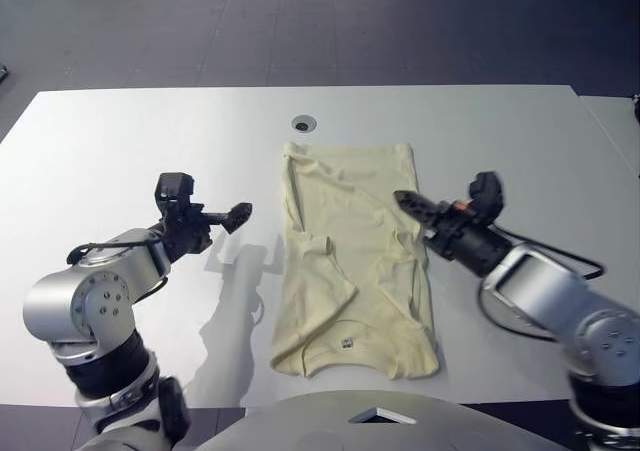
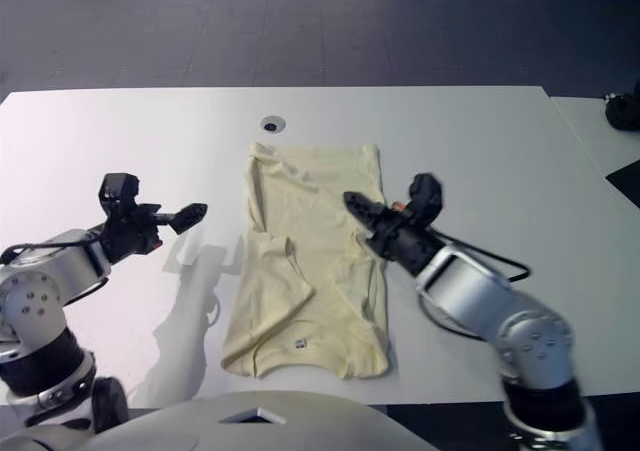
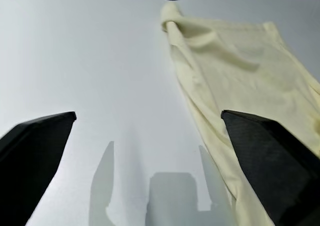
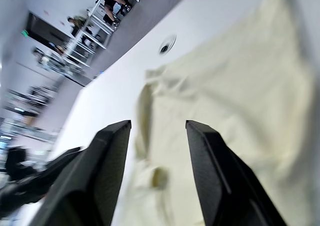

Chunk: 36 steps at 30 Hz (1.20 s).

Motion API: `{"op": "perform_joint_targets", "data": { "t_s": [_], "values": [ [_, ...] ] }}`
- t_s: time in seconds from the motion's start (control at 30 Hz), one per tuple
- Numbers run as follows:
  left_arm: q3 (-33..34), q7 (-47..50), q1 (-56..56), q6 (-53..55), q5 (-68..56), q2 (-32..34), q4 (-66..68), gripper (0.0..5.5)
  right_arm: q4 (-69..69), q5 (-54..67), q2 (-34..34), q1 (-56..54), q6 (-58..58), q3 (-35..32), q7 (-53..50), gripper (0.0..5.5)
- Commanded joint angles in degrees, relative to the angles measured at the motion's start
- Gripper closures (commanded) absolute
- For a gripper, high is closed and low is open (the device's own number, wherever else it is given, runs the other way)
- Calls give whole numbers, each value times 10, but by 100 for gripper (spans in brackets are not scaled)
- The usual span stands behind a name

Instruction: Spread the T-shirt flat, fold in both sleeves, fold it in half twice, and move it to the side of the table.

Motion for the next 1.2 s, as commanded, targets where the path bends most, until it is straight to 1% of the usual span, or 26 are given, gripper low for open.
{"op": "perform_joint_targets", "data": {
  "t_s": [0.03, 0.07, 0.13, 0.2, 0.27, 0.37, 0.5, 0.53, 0.57, 0.6, 0.7, 0.83, 0.93, 1.07, 1.2],
  "values": [
    [-59, -93, 108, -141, 39, 109, -4, 10, -59, -172, -176, 105, 110, -52, 218, 272],
    [-67, -114, 125, -170, 44, 127, -2, 10, -81, -196, -199, 129, 122, -54, 264, 257],
    [-94, -173, 175, -267, 78, 174, -4, 10, -121, -294, -253, 185, 117, -64, 366, 221],
    [-123, -224, 227, -390, 137, 223, 7, 10, -128, -454, -310, 252, 64, -69, 459, 184],
    [-143, -269, 269, -505, 193, 268, 36, 10, -101, -610, -349, 321, -23, -69, 544, 160],
    [-156, -309, 305, -618, 240, 299, 73, 10, -49, -746, -358, 397, -142, -75, 645, 110],
    [-206, -308, 367, -747, 315, 308, 86, 10, 32, -920, -382, 463, -340, -28, 715, 47],
    [-220, -301, 379, -775, 334, 305, 91, 10, 48, -950, -384, 467, -381, -13, 723, 41],
    [-231, -295, 388, -799, 350, 303, 97, 10, 63, -973, -382, 467, -413, 0, 728, 18],
    [-241, -291, 396, -823, 366, 301, 102, 10, 77, -995, -378, 463, -443, 12, 730, 11],
    [-273, -274, 407, -893, 419, 294, 120, 10, 100, -1049, -351, 420, -505, 52, 736, 11],
    [-309, -239, 397, -967, 492, 280, 140, 10, 119, -1106, -281, 323, -540, 121, 743, 11],
    [-329, -228, 392, -997, 521, 280, 144, 10, 123, -1133, -231, 286, -539, 159, 747, 11],
    [-353, -218, 376, -1030, 559, 281, 162, 79, 121, -1151, -191, 271, -531, 184, 751, 10],
    [-362, -216, 365, -1043, 574, 283, 174, 151, 128, -1163, -171, 264, -535, 198, 754, 74]
  ]
}}
